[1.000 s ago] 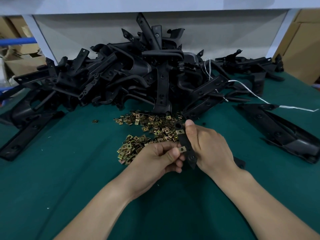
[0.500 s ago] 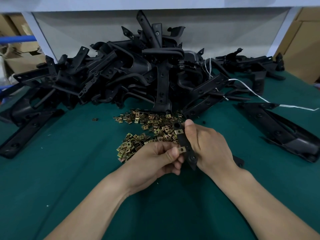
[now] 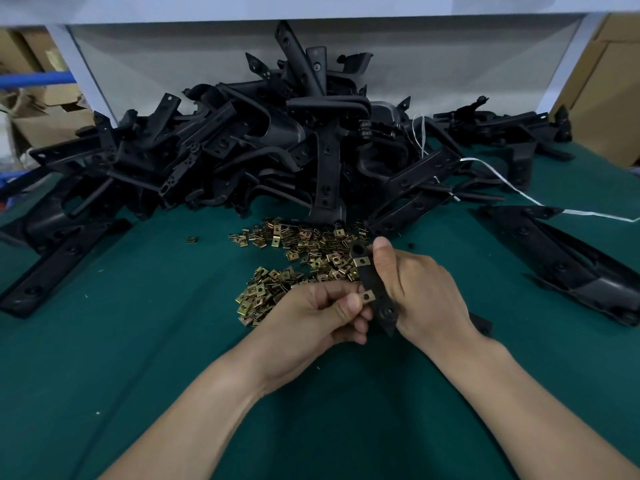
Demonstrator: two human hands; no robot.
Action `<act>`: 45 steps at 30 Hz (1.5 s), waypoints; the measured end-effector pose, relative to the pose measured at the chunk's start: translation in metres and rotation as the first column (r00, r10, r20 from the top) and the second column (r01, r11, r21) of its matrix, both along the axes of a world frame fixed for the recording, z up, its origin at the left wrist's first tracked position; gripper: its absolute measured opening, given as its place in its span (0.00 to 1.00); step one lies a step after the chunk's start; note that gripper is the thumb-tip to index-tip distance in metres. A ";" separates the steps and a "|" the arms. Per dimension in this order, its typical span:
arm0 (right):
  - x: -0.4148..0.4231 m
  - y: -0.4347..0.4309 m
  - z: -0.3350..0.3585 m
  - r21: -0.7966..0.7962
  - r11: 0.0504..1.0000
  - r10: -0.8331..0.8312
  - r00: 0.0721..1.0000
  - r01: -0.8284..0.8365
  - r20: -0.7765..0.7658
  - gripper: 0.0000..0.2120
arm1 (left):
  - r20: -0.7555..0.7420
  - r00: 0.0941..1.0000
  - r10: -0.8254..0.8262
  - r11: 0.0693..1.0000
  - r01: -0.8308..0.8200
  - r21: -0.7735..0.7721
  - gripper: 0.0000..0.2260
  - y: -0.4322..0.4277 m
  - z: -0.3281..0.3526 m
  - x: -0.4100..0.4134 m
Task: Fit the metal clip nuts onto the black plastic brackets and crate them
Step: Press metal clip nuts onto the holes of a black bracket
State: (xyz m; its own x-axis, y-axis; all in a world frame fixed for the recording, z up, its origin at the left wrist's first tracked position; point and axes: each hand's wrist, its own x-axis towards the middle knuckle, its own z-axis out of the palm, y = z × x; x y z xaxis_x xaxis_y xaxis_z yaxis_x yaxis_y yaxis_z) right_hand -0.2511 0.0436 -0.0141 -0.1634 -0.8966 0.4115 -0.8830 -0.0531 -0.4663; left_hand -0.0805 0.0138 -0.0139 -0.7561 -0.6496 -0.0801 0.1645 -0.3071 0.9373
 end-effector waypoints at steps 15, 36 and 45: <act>-0.003 0.003 0.006 -0.027 1.000 0.007 0.994 -0.010 -0.111 0.21 | 0.031 0.999 -0.029 0.998 0.028 0.048 0.08 -0.001 0.001 0.000; 0.000 0.005 0.010 0.049 0.991 -0.114 0.985 0.121 -0.130 0.27 | 0.184 0.960 0.212 0.975 -0.193 -0.113 0.07 0.010 0.005 -0.011; -0.003 0.016 0.026 -0.011 0.991 -0.132 0.990 0.132 0.053 0.23 | 0.129 0.960 0.250 0.957 -0.225 -0.182 0.11 0.018 0.010 -0.013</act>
